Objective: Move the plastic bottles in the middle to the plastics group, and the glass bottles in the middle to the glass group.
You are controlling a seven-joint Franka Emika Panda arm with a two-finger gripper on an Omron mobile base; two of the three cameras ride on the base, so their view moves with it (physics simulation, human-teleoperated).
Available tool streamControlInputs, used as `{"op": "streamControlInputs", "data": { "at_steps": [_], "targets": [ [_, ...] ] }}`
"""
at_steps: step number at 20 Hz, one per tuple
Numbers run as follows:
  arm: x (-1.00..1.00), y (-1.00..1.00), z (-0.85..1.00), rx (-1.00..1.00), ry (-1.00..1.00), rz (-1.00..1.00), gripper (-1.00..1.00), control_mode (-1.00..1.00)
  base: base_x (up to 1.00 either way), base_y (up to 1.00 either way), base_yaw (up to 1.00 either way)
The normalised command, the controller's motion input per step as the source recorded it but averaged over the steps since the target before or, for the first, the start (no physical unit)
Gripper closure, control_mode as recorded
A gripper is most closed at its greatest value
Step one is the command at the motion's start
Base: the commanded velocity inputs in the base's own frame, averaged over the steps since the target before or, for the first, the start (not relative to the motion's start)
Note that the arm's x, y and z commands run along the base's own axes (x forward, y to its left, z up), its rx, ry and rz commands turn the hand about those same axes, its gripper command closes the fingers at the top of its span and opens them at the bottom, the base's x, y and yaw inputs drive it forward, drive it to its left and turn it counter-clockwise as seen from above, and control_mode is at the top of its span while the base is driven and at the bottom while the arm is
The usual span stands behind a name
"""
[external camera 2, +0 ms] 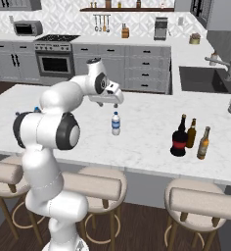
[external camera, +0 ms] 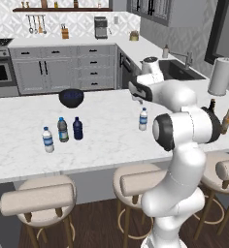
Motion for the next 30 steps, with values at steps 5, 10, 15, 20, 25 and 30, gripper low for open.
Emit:
{"op": "streamControlInputs", "data": {
  "at_steps": [5,10,15,20,25,30],
  "targets": [
    [0.40,0.00,-0.30,0.03,0.00,0.00,-1.00,-1.00,0.00,0.00,0.00],
    [0.30,-0.08,-0.39,0.03,-0.03,0.00,-1.00,-1.00,0.00,0.00,0.00],
    [0.28,-0.07,-0.26,0.06,-0.09,0.00,-1.00,-1.00,0.00,0.00,0.00],
    [0.24,-0.12,-0.15,0.00,-0.01,0.00,-1.00,-1.00,0.00,0.00,0.00],
    [0.02,-0.02,-0.09,0.00,0.00,0.00,-1.00,-1.00,0.00,0.00,0.00],
    [0.00,0.00,-0.22,0.01,0.00,0.02,-1.00,-1.00,0.00,0.00,0.00]
  ]
}}
